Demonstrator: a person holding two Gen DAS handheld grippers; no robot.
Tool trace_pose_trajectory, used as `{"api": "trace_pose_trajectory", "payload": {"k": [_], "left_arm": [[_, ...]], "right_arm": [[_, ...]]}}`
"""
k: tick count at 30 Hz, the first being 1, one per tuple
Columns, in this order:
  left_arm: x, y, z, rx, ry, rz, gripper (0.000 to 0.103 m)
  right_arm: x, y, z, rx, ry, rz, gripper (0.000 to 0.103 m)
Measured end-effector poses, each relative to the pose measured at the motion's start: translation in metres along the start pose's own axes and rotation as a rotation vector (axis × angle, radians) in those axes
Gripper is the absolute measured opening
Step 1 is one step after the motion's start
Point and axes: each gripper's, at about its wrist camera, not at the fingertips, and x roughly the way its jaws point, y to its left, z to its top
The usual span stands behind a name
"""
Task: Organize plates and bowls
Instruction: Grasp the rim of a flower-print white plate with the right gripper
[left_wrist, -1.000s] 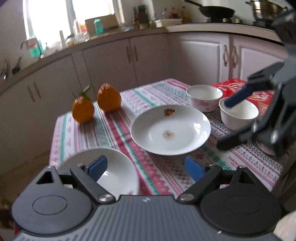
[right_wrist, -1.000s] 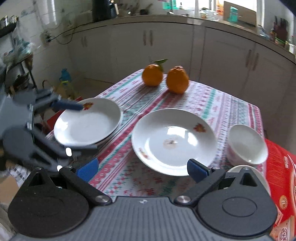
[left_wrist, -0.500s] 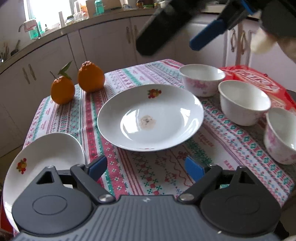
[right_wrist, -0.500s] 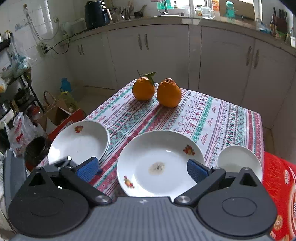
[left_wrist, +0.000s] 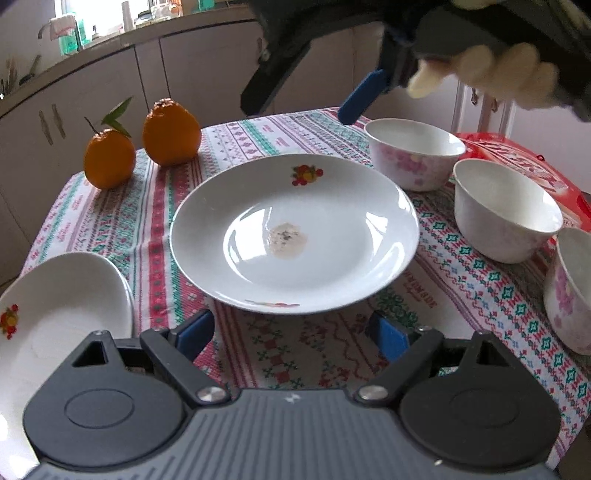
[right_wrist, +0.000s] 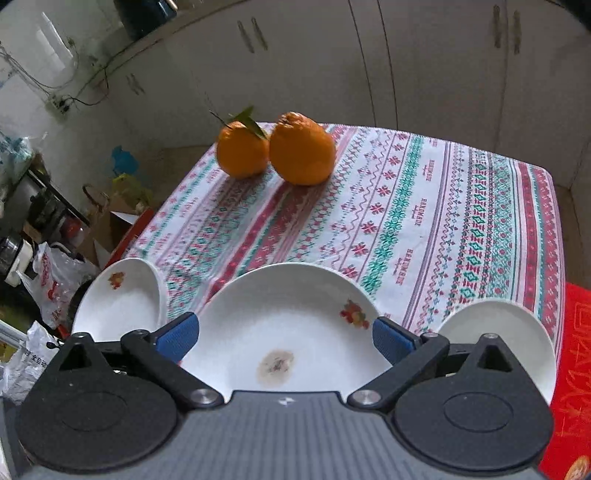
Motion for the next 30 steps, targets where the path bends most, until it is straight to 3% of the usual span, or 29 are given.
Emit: {"api": "trace_pose_trajectory", "payload": {"k": [4, 7, 12, 23, 30], "left_arm": [[0.003, 0.001, 0.002, -0.004, 0.0, -0.006, 0.091], [0.005, 0.003, 0.003, -0.012, 0.001, -0.011, 0.091], [0.006, 0.005, 0.005, -0.018, -0.002, -0.027, 0.091], [0.007, 0.007, 0.008, -0.009, -0.01, -0.035, 0.091], [0.01, 0.007, 0.009, -0.011, -0.005, -0.04, 0.091]], "right_arm": [[0.016, -0.02, 0.012, 0.022, 0.03, 0.032, 0.096], [0.028, -0.031, 0.019, 0.037, 0.058, 0.045, 0.086], [0.047, -0.034, 0.022, -0.014, 0.11, 0.028, 0.079], [0.068, -0.037, 0.02, -0.1, 0.225, 0.086, 0.074], [0.07, -0.037, 0.02, -0.142, 0.249, 0.113, 0.074]]}}
